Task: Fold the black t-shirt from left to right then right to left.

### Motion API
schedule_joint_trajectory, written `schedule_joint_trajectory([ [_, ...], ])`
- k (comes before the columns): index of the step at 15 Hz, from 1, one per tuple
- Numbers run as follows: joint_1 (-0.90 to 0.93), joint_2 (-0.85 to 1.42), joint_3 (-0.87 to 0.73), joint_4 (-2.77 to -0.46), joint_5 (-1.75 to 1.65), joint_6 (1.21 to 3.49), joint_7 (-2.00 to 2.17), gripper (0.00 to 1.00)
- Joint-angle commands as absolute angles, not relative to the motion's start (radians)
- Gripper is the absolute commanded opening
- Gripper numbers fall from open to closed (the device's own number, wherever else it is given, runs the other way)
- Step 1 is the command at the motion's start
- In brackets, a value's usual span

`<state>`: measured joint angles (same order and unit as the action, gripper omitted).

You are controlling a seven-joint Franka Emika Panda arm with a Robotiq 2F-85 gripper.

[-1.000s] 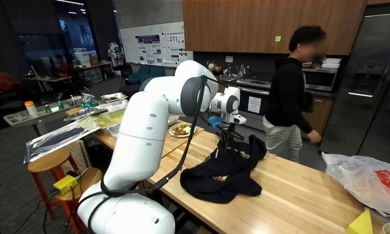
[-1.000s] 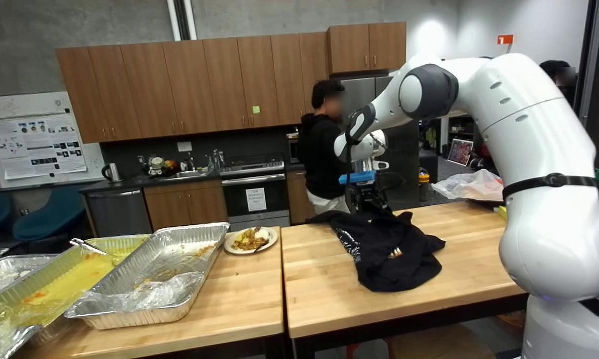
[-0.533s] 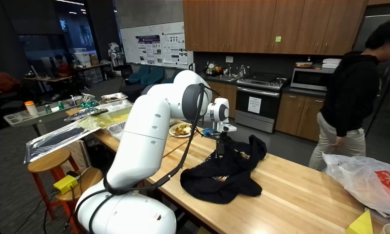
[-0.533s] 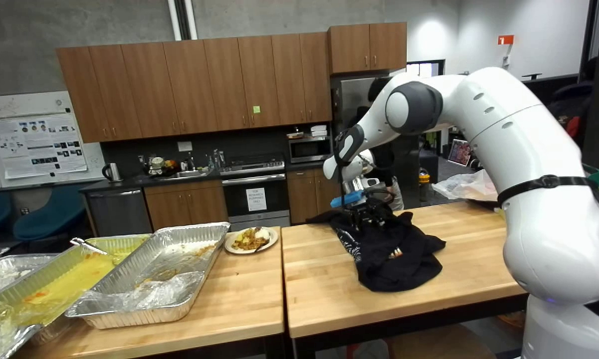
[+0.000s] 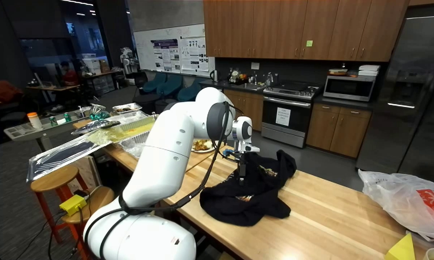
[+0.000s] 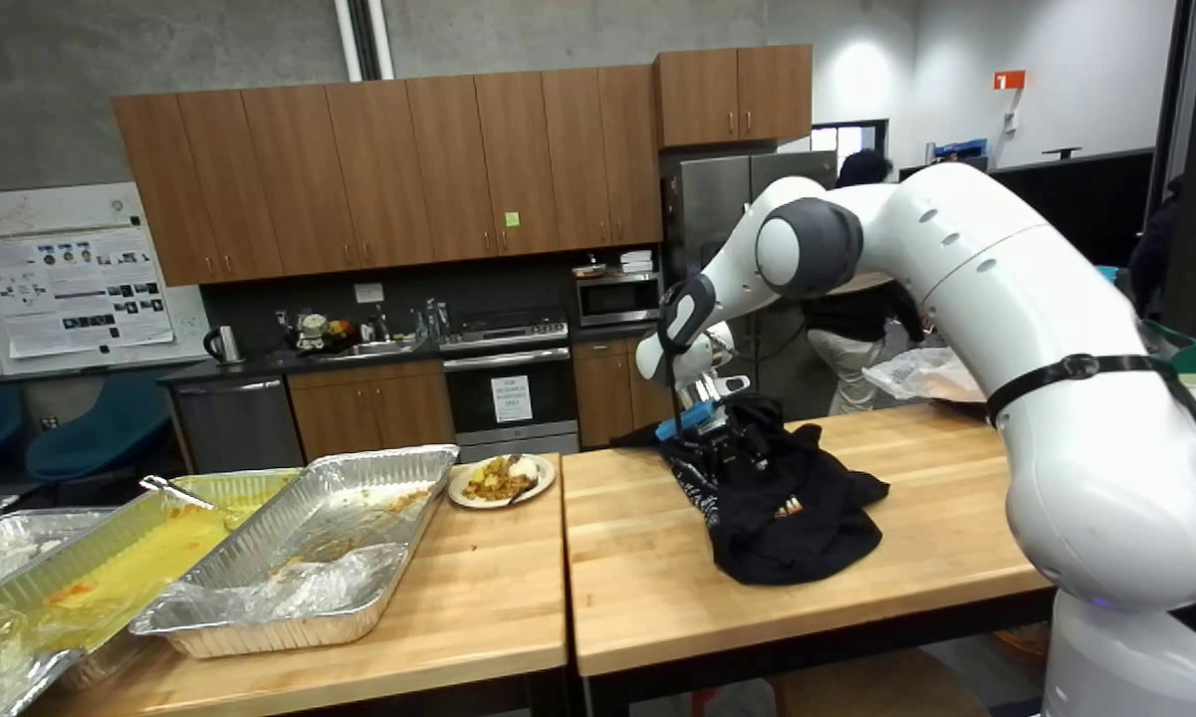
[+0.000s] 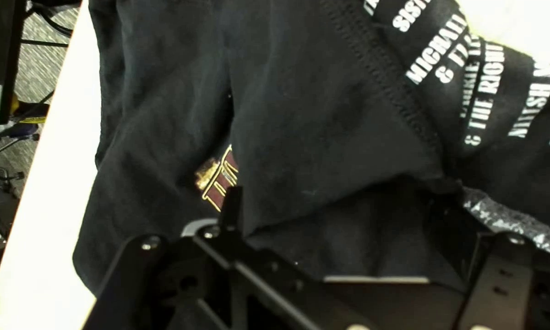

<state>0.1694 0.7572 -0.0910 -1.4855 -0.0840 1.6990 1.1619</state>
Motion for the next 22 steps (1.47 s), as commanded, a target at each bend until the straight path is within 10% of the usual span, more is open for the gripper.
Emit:
schedule_joint_trajectory([
  [1,0.142,0.815,-0.04,-1.409,-0.019,1.643,1.082,1.0],
  [22,0.17,0.712,0.062,-1.375,0.185,1.684,0.564,1.0],
])
